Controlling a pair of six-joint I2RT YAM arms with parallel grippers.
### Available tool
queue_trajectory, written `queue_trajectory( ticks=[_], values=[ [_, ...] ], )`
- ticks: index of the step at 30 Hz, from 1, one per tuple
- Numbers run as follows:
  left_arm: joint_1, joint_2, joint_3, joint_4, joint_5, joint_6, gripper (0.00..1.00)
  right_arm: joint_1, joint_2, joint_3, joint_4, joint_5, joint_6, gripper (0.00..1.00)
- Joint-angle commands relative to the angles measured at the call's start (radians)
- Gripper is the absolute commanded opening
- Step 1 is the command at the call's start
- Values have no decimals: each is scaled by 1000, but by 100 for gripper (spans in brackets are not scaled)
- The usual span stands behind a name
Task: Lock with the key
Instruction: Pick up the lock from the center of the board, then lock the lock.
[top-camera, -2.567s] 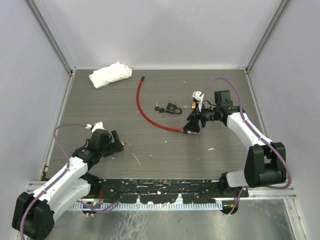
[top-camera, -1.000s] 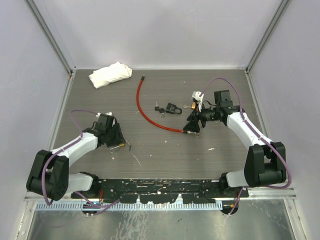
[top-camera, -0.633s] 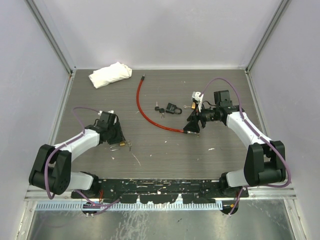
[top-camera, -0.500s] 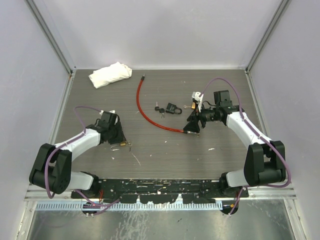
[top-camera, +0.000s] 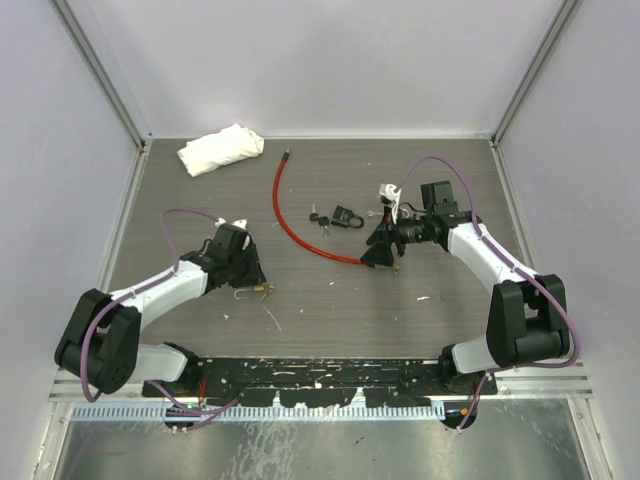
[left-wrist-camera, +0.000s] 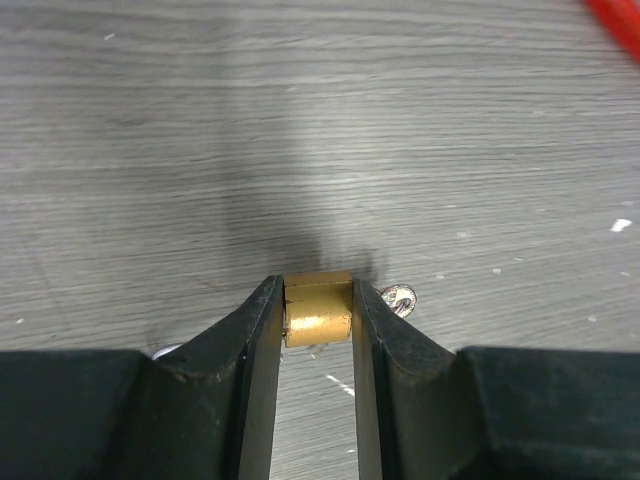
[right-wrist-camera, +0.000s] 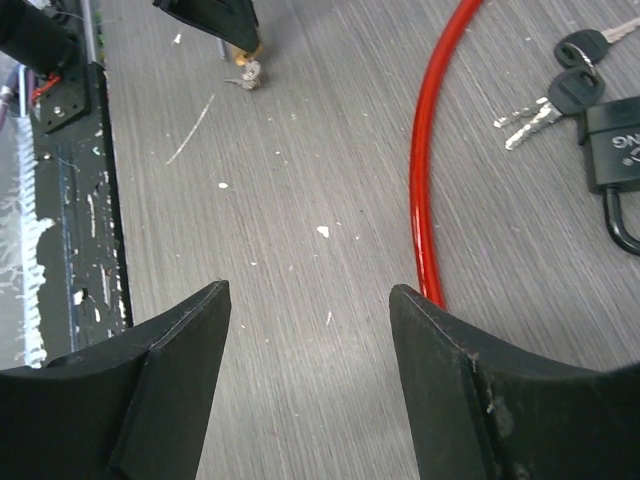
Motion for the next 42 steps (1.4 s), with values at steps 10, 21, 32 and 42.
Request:
queue_trajectory(
  ticks=[10,21,32,42],
  values=[
    [-242,-26,62,398,-22,-62,21,96,16,-176,585,-130,514,70],
    [-389,44,136,527,-158,-79,21,169,85,-187,643,-69,580,70],
    [-461,89,193,517,-244,-77,21,179,102,-188,665,-32,620,62],
    [-475,82,197,507,-266,-70,21,187,118,-171,640,-38,617,40]
  ],
)
